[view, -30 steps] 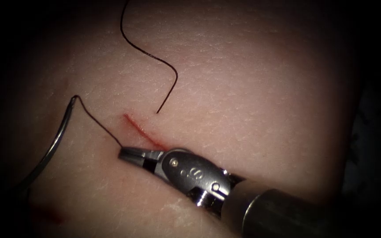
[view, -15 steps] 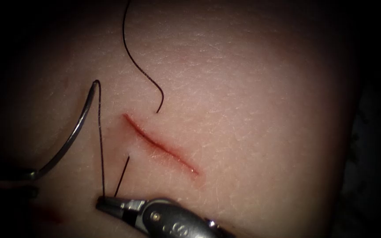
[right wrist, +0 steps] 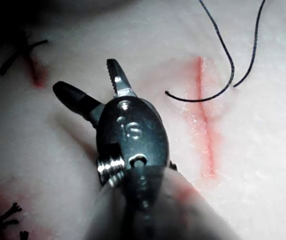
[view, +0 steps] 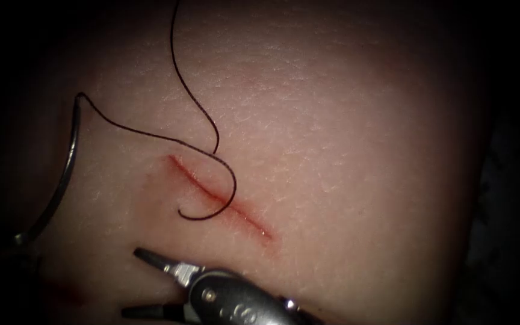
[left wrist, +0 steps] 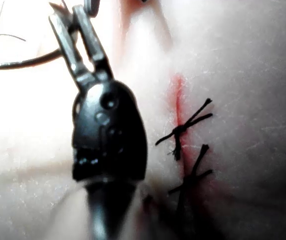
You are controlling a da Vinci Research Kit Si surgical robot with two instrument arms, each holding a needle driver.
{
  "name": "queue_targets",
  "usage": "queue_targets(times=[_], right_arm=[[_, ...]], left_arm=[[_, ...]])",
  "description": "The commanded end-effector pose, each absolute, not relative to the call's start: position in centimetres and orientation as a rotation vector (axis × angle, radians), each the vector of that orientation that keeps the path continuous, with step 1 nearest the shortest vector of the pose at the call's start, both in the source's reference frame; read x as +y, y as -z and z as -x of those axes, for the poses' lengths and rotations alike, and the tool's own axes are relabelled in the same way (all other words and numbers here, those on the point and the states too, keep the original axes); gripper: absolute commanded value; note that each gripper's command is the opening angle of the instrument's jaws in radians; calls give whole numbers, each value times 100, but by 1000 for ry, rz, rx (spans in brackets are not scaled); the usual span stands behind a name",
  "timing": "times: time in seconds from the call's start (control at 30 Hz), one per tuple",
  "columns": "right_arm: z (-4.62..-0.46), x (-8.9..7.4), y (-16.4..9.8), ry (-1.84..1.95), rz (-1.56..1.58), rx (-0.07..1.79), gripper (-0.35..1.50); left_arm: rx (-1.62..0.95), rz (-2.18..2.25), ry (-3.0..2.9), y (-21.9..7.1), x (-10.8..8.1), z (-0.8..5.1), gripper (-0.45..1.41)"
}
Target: Wound Closure
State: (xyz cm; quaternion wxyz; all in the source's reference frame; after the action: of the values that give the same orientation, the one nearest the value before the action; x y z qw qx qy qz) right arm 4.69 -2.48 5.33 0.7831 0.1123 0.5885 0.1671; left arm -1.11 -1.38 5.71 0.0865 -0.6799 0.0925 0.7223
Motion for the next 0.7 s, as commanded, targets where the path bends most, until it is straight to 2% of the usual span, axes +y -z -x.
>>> queue_targets(times=[0.03, 0.23, 0.4, 0.7], right_arm=[[-472, -243, -545, -353, -226, 1271, 138], [-466, -231, -568, -300, -162, 1262, 138], [-463, -236, -580, -296, -153, 1258, 128], [-453, -224, -603, -334, -104, 1204, 115]], left_arm=[[282, 2009, -2150, -582, -142, 110, -45], [389, 1902, -2100, -586, -129, 70, -45], [458, 1841, -2067, -582, -119, 50, -45], [493, 1825, -2066, -581, -118, 48, -45]])
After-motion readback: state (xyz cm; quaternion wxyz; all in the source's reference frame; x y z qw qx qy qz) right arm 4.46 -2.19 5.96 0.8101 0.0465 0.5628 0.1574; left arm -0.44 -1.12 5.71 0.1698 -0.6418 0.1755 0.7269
